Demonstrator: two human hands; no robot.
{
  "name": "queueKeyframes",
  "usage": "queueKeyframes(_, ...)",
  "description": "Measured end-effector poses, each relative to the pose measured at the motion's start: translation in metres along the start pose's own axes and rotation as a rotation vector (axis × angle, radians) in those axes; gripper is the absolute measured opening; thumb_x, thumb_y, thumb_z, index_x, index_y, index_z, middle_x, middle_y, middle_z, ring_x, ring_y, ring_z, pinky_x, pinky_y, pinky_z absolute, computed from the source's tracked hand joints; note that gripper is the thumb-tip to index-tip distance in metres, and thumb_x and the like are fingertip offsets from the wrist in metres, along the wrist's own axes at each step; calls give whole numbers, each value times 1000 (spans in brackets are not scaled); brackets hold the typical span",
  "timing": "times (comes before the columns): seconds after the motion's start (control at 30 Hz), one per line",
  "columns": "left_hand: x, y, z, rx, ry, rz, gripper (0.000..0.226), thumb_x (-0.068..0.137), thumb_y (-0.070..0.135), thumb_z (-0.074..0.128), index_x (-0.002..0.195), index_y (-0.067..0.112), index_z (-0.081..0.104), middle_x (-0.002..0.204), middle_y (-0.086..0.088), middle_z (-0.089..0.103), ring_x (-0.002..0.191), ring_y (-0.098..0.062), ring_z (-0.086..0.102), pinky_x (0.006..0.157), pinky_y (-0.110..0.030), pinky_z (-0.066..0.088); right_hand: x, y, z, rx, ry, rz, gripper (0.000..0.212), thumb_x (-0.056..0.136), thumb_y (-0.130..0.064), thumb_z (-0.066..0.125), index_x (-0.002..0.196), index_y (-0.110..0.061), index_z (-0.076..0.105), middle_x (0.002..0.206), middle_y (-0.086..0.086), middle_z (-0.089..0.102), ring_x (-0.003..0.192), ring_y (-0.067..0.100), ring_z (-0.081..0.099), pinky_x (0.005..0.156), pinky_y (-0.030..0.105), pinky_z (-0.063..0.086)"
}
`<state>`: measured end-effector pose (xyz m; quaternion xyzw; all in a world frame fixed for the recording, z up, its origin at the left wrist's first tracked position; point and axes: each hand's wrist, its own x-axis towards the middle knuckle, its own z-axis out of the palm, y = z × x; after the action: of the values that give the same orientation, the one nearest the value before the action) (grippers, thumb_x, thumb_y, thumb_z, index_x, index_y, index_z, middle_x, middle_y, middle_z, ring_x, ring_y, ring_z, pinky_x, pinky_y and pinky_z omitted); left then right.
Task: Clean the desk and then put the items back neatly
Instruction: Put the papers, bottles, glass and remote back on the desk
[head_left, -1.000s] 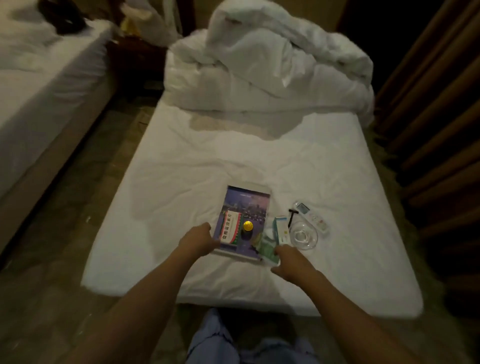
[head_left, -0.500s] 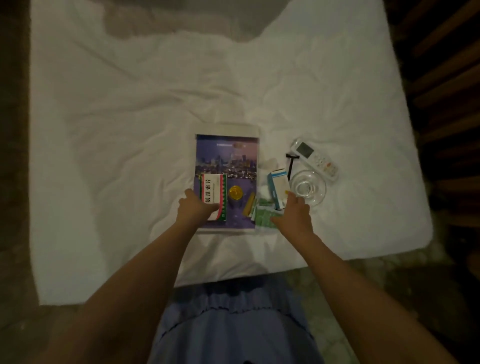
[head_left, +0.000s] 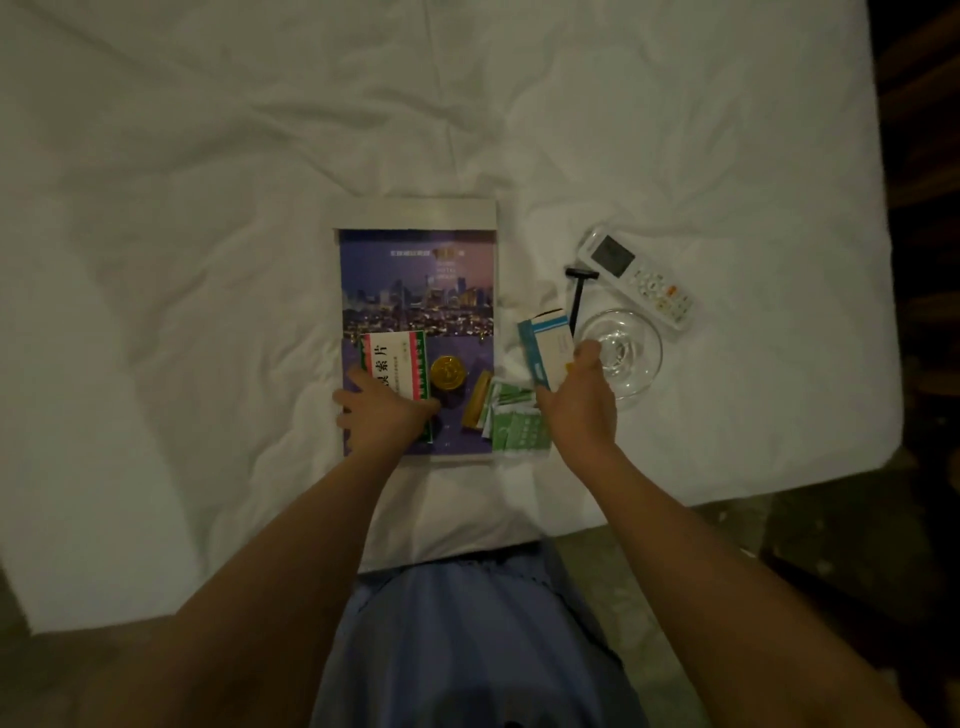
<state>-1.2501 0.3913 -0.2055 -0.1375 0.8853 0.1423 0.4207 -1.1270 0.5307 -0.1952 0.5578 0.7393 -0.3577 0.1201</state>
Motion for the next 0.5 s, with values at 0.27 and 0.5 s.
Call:
queueKeyframes(0.27, -50, 28, -64, 48, 86, 241, 97, 65, 29, 85, 137, 11, 21, 135, -18, 24, 120, -41, 42, 98, -55, 43, -35, -5, -58, 51, -30, -76, 52, 82, -19, 72, 120, -9, 38, 116, 13, 58, 101, 28, 60, 68, 24, 39)
queueKeyframes(0.5, -147, 81, -82, 105, 29, 569, 91, 64, 23, 85, 132, 9, 27, 137, -19, 24, 116, -37, 46, 95, -46, 48, -97, -6, -130, 107, 33, -101, 49, 84, -18, 69, 122, -14, 38, 127, 8, 54, 109, 26, 57, 77, 27, 44)
